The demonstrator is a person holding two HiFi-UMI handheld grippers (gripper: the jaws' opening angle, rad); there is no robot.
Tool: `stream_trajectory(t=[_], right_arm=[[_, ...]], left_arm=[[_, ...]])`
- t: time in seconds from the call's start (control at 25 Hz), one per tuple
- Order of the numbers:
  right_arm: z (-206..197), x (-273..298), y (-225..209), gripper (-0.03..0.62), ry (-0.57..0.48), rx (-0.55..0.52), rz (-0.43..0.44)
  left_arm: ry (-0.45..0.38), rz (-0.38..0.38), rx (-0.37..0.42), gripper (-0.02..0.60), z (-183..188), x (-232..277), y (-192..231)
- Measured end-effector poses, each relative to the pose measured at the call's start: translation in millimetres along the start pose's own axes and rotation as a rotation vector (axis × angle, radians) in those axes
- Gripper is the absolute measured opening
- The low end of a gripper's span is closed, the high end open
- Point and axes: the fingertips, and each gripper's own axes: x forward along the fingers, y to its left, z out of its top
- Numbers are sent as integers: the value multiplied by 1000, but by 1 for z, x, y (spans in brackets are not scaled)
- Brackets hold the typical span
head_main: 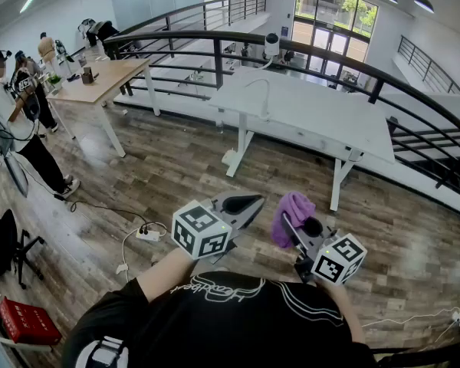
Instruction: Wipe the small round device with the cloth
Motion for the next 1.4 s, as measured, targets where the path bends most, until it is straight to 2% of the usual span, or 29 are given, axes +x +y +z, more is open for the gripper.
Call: stream_trajectory(t=[0.44, 0.68, 0.96, 1.12, 1.4], right_arm=[[-2, -4, 6, 61, -22, 12, 31], [-11, 4, 1, 61, 0, 1, 43], [-14, 13, -28, 61, -2, 24, 14], [-16, 31, -57, 61, 13, 34, -10], [-22, 113, -122, 61, 17, 94, -4]], left_arm=[[15, 33, -9, 6, -7, -6, -7], [4, 55, -54, 6, -8, -6, 11], [9, 49, -71, 6, -11, 19, 35], [3, 19, -109, 6, -12, 39, 63], [49, 25, -143, 6, -23, 70, 159]])
